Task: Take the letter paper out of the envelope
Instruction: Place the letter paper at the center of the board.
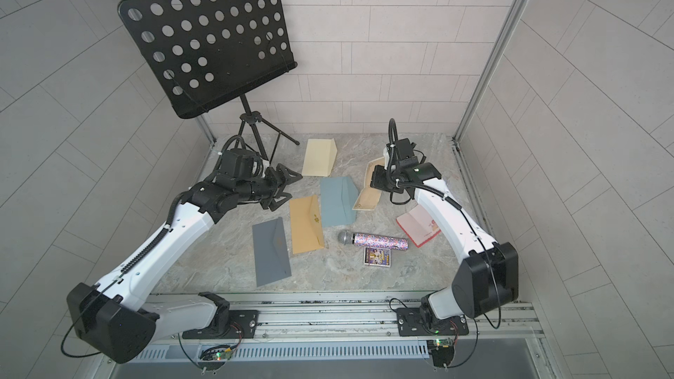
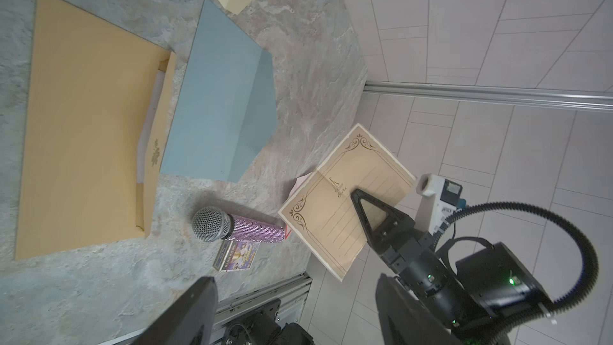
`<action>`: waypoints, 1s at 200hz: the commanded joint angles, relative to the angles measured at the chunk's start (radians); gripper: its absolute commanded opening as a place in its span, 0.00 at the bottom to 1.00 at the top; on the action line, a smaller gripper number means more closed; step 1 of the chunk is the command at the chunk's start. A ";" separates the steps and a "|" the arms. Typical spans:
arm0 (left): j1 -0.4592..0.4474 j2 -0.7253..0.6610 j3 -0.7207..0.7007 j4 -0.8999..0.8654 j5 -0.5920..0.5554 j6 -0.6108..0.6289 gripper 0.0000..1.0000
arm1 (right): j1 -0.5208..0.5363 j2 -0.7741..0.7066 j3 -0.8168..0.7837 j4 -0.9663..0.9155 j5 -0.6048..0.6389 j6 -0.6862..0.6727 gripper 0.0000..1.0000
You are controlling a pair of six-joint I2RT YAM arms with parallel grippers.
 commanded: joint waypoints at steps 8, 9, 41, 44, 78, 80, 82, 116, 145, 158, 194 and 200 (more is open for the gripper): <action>-0.006 -0.028 -0.033 -0.065 0.007 0.075 0.81 | -0.033 0.084 0.031 -0.099 0.027 -0.156 0.00; -0.006 -0.027 -0.032 -0.066 0.007 0.075 0.81 | -0.033 0.094 0.036 -0.101 0.030 -0.164 0.00; -0.005 -0.039 -0.033 -0.107 0.008 0.113 0.80 | -0.036 0.248 0.101 -0.123 0.000 -0.274 0.00; -0.006 -0.041 -0.034 -0.110 0.009 0.115 0.80 | -0.036 0.257 0.106 -0.123 0.001 -0.282 0.00; -0.005 -0.065 -0.037 -0.147 0.011 0.136 0.79 | -0.040 0.327 0.152 -0.115 0.013 -0.337 0.00; -0.006 -0.066 -0.037 -0.149 0.011 0.138 0.79 | -0.040 0.331 0.154 -0.115 0.018 -0.339 0.00; -0.005 -0.067 -0.037 -0.150 0.011 0.138 0.79 | -0.040 0.336 0.156 -0.115 0.021 -0.340 0.00; -0.006 -0.076 -0.037 -0.159 0.012 0.143 0.78 | -0.037 0.399 0.161 -0.091 0.084 -0.371 0.00; -0.005 -0.072 -0.035 -0.158 0.015 0.138 0.78 | -0.029 0.442 0.160 -0.061 0.147 -0.389 0.00; -0.005 -0.071 -0.036 -0.156 0.016 0.137 0.77 | -0.024 0.463 0.160 -0.057 0.187 -0.393 0.00; -0.005 -0.079 -0.039 -0.159 0.015 0.131 0.77 | -0.020 0.495 0.157 -0.029 0.254 -0.390 0.00; -0.005 -0.079 -0.040 -0.161 0.013 0.131 0.77 | -0.018 0.499 0.159 -0.026 0.258 -0.387 0.00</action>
